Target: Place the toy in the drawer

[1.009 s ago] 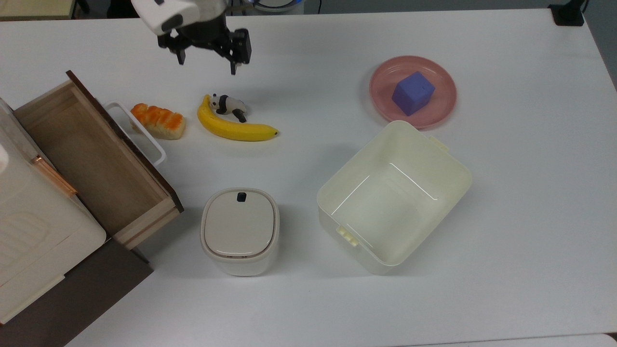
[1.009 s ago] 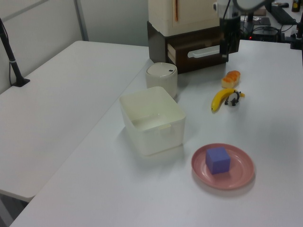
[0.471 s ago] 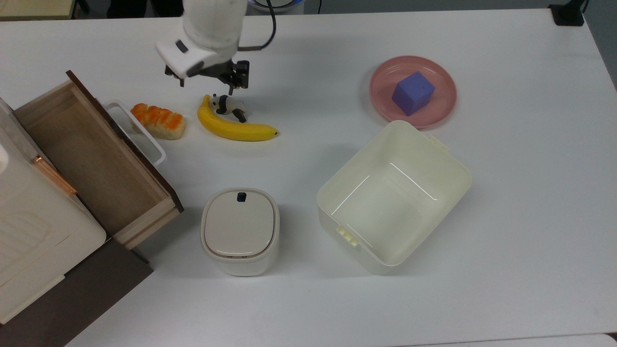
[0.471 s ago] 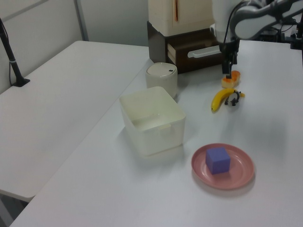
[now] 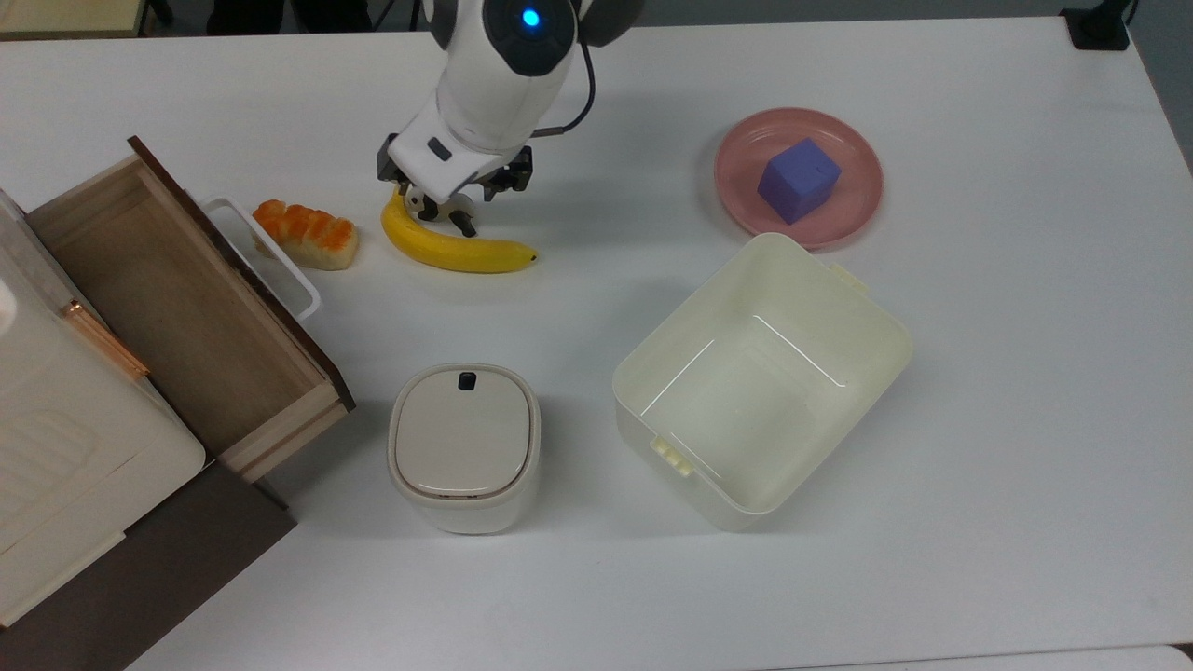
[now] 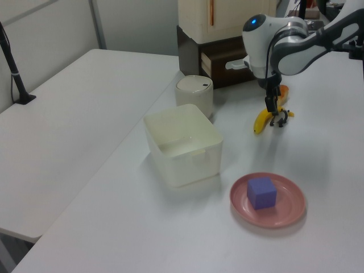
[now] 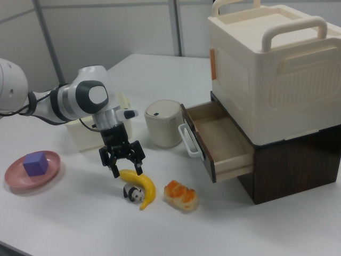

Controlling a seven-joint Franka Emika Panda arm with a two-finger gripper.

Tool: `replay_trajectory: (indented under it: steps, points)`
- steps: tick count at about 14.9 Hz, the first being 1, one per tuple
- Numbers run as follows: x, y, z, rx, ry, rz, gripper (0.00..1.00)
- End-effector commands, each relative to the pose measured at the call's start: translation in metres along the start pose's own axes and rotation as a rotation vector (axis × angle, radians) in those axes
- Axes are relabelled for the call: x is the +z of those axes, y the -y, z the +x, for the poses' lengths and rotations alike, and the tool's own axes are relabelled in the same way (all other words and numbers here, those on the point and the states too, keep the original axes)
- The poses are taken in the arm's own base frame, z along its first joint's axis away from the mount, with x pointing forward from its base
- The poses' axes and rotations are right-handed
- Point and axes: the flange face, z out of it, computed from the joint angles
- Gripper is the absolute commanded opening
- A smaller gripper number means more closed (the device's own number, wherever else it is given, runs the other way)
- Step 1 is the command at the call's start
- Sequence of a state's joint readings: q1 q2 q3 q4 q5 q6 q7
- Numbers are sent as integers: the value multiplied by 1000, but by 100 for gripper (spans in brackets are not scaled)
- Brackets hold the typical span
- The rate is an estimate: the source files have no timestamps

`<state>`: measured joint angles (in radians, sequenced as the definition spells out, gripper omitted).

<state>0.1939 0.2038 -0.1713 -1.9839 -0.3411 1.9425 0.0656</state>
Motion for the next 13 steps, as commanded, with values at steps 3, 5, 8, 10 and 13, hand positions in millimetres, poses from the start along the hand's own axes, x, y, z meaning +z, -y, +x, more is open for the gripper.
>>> replay_trajectory:
  steps: [3, 5, 8, 10, 13]
  points:
    - [35, 35, 5, -46, 34, -134, 100]
    - [45, 40, 8, -67, 48, -161, 99]
    - [51, 44, 9, -83, 56, -181, 87]
    - [53, 43, 9, -86, 59, -184, 76]
    - [53, 44, 9, -97, 64, -185, 50]
